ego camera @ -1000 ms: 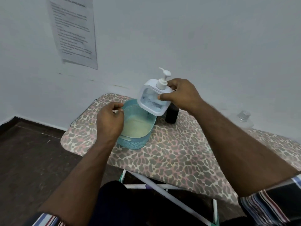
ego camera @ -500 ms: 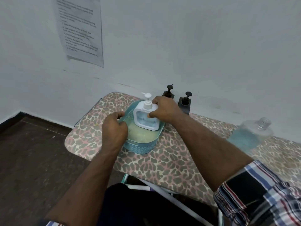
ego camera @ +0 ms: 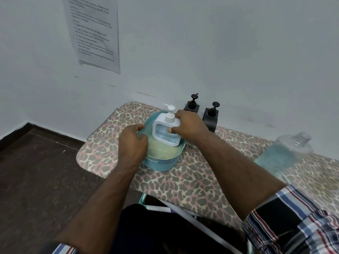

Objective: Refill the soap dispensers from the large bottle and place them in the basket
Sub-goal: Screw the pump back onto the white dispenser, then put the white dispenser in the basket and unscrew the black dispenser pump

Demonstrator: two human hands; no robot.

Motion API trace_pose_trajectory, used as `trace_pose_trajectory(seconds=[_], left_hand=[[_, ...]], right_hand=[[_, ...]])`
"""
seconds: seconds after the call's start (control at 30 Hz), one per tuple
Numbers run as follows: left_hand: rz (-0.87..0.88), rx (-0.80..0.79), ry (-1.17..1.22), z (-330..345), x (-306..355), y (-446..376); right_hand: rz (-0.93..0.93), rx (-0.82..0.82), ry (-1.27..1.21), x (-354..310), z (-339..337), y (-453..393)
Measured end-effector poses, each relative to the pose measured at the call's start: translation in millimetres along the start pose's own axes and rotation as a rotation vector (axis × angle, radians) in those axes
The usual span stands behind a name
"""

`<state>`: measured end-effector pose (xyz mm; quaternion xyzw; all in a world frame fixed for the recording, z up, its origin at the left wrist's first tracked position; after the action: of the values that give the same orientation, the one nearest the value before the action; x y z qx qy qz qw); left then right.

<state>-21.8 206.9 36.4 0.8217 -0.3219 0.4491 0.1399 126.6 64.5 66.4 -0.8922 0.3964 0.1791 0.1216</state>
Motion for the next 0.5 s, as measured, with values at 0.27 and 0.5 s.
trace_pose_trajectory(seconds=[0.27, 0.5], left_hand=[[0.161, 0.072, -0.226, -2, 24, 13], [0.323, -0.066, -0.147, 35, 67, 43]], right_hand=[[0.027, 0.127, -0.258, 18, -25, 17], [0.512, 0.639, -0.476, 91, -47, 48]])
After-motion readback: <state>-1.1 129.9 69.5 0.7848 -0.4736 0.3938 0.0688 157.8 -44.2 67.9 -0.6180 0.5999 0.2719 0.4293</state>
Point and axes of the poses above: each hand's wrist, its own y-axis away from the middle knuckle, its own z-axis out of the palm, x = y × z, the point moved 4 cm from there along -y, towards the middle knuckle, and after that the axes turned 6 degrees about -z, right-handed, at the moved point
